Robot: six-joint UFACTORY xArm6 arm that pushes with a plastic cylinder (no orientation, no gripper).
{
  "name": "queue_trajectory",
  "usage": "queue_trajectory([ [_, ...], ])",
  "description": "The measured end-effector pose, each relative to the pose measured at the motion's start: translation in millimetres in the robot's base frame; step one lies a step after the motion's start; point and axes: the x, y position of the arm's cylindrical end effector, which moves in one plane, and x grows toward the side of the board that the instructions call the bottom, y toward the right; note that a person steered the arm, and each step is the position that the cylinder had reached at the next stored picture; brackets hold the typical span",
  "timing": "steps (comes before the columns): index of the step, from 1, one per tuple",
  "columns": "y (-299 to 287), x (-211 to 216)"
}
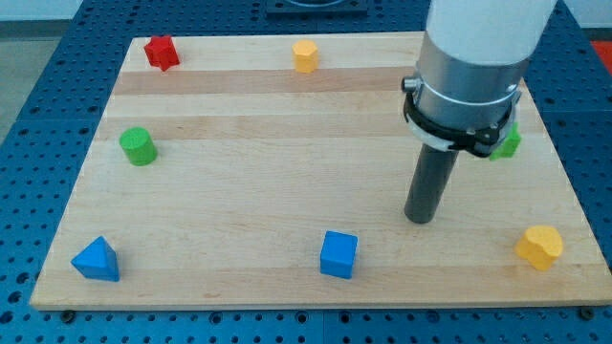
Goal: Push blue cube towards center of the board
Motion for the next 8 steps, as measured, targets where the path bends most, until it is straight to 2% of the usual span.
queue_trajectory([
  [3,-8.6,43.6],
  [6,-47.3,56.0],
  [8,-49.2,77.5],
])
